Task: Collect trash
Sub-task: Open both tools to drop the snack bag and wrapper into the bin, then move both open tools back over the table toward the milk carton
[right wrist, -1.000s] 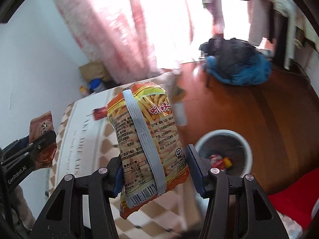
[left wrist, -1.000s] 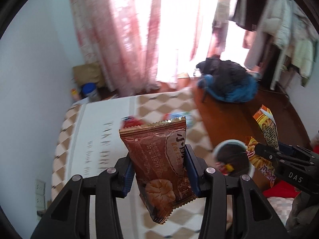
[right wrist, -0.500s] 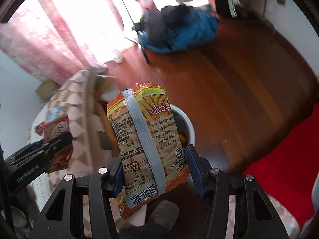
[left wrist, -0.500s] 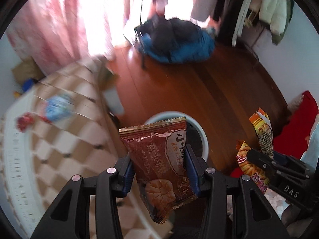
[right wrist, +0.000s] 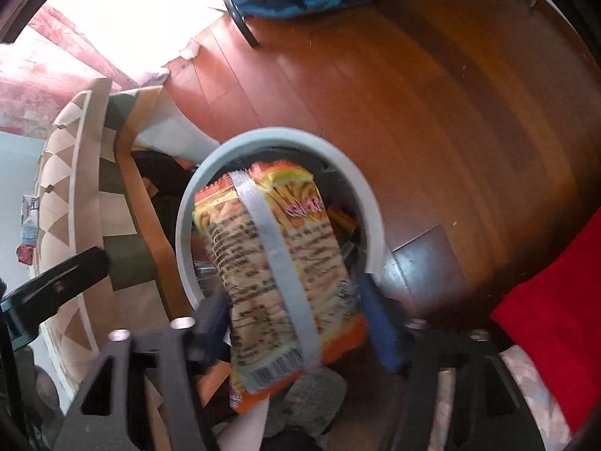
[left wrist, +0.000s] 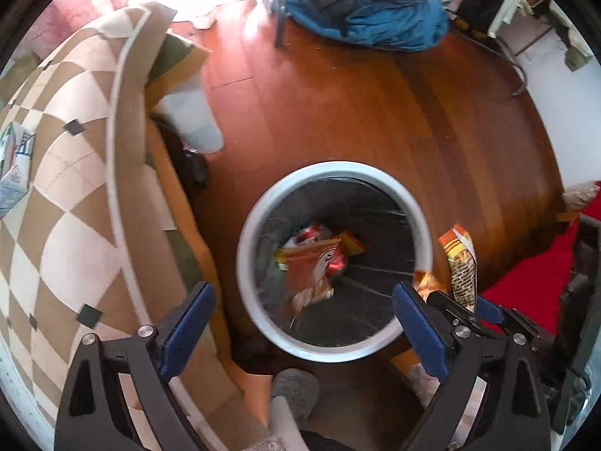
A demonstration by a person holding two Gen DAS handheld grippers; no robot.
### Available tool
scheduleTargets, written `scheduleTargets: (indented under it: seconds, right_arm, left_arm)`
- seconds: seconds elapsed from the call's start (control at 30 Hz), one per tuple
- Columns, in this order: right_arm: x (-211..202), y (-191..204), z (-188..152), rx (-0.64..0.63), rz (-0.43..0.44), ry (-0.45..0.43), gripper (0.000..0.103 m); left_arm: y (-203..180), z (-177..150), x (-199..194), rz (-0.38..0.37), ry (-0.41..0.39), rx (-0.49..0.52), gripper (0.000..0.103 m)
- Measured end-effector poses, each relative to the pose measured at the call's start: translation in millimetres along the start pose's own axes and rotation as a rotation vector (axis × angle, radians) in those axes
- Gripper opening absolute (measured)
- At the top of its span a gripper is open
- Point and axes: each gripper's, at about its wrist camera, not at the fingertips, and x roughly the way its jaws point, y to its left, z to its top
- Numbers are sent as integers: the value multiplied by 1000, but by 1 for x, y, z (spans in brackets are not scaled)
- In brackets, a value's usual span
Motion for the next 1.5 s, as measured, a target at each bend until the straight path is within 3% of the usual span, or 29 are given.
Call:
scheduleTargets:
  seconds: [0.13,0.27,0.3,0.6,0.73,0.97,1.5]
  right_arm:
    - [15,4,-2,1,17,35,91]
    - [12,10,-6,-3,1,32,97]
    - [10,10,-8,-6,-3,33,103]
    - [-40,20,-41,-72,-119,-21,103]
    - [-68,26,-55,-83,-155,-62,103]
    - [-119,36,-72,-87,-188,-140,103]
    - [-233,89,-111,-128,-130,-299,103]
  left_arm:
    - [12,-6,-5,33,-19,-16,97]
    - [18,-15,-11,80,-51,-14,97]
    - [20,-20,-15,92,-60,-15,97]
    - [21,-59,-34,145,-83,10,97]
    - [15,-74,-50,146,-116,25,103]
    - [11,-88,-86,125,-183,36,103]
    - [19,-125,-199,79,-369,31,103]
